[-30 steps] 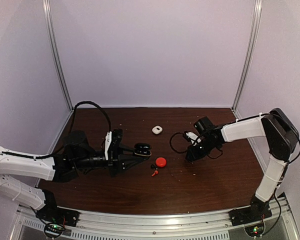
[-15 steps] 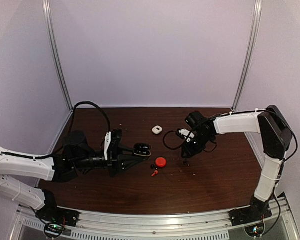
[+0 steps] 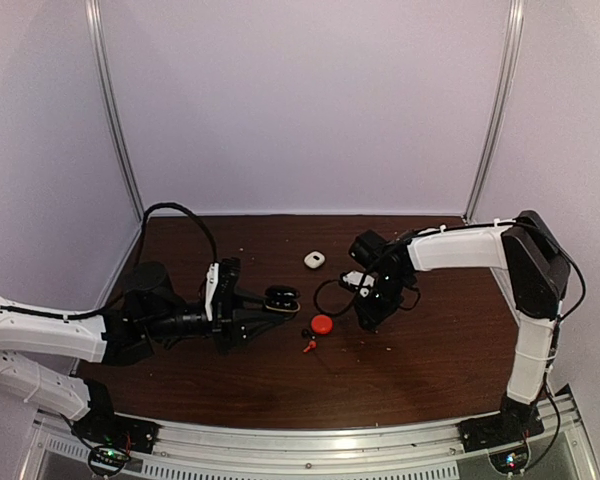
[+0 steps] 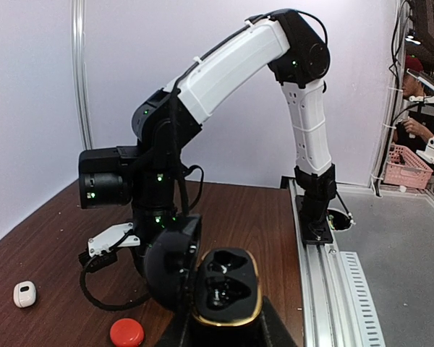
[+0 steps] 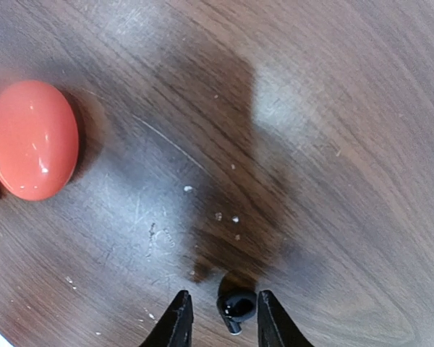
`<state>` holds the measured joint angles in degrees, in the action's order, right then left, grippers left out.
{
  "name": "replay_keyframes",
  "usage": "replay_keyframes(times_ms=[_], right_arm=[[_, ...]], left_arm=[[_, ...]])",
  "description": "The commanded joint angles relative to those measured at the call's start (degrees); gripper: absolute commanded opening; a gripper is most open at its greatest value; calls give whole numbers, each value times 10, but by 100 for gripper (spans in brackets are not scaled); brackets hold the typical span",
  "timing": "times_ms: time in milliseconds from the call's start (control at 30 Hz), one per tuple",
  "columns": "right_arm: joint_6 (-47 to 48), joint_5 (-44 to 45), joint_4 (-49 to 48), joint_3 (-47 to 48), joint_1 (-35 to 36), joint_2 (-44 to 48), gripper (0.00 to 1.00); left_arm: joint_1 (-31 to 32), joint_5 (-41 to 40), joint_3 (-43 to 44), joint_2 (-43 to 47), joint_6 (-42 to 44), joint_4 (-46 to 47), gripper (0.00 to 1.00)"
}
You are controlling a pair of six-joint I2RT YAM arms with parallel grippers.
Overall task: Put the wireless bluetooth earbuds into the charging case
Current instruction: Move the left earbud to the center of the board, then pick up the left earbud from the center of the board.
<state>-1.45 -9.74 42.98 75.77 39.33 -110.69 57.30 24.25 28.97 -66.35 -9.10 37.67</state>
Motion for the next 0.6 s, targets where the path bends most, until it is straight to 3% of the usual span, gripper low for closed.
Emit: replay_keyframes(times_ms=[0,433,567], right_arm=[[6,48,30,24,5,-12,31],[7,55,39,34,9,-34,21],[7,51,40,30,9,-32,23]], left_arm=[[-3,-3,-7,12,8,31,0],[-3,-5,-9,16,10,30,0],[-3,-5,-9,16,11,30,0]])
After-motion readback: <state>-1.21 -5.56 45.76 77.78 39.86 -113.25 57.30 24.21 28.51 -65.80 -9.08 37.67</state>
